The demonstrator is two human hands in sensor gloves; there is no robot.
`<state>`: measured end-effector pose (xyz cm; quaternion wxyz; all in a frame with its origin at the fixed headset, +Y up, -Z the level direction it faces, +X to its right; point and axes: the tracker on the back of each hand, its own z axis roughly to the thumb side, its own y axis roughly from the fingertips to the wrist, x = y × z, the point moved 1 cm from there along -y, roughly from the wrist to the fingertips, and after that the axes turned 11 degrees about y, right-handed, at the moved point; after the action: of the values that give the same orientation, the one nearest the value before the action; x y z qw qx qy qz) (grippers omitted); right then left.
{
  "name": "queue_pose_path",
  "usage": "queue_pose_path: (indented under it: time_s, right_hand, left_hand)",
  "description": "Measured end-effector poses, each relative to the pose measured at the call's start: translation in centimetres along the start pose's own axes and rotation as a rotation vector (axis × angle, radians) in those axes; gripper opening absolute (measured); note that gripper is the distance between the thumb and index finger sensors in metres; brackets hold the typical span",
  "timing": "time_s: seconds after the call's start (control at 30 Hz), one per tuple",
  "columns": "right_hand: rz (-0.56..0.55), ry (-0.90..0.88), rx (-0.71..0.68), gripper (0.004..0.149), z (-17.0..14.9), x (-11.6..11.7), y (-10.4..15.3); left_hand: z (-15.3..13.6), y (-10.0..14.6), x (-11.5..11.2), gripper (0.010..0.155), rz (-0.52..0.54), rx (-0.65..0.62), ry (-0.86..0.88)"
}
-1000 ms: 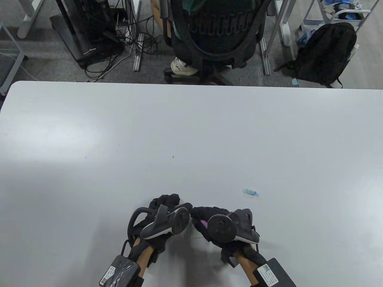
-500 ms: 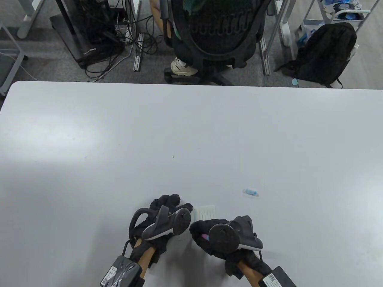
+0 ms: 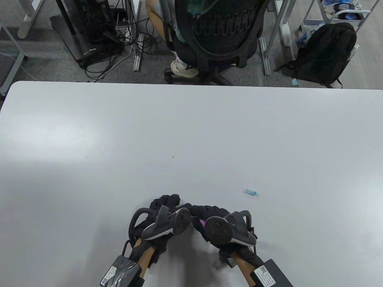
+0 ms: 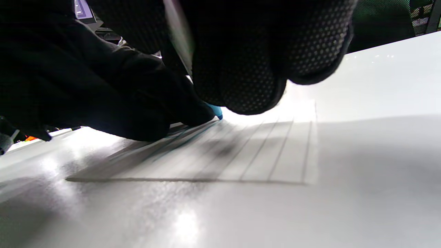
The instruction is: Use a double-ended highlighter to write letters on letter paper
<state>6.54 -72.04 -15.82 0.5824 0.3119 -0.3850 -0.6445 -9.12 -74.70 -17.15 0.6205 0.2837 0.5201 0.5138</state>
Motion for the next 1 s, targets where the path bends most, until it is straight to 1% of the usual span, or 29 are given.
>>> queue_pose_path:
  time_s: [0.23, 0.47, 0.57, 0.8, 1.0]
  right_hand:
    - [-0.013, 0.021, 0.021, 0.049, -0.6, -0.4, 0.7]
    - [0.022, -0.055, -0.045, 0.048, 0.1, -0.2, 1.5]
    - [0.024, -0.028, -0.056, 0.048, 0.4, -0.3, 1.5]
    - [0.012, 0.006, -0.031, 0.048, -0.2, -0.8, 2.2]
    - [0.025, -0.006, -0.089, 0.047, 0.6, -0.9, 3.0]
  left_hand:
    - [0.0, 0.0, 0.0, 0.047, -0.001, 0.002, -0.003]
    - [0.1, 0.0, 0.0, 0.047, -0.003, 0.003, -0.006]
    - [0.1, 0.0, 0.0, 0.047, -0.003, 0.003, -0.008]
    - [0.1, 0.0, 0.0, 0.048, -0.003, 0.004, -0.011]
    - [0.2, 0.0, 0.0, 0.048, -0.002, 0.003, -0.017]
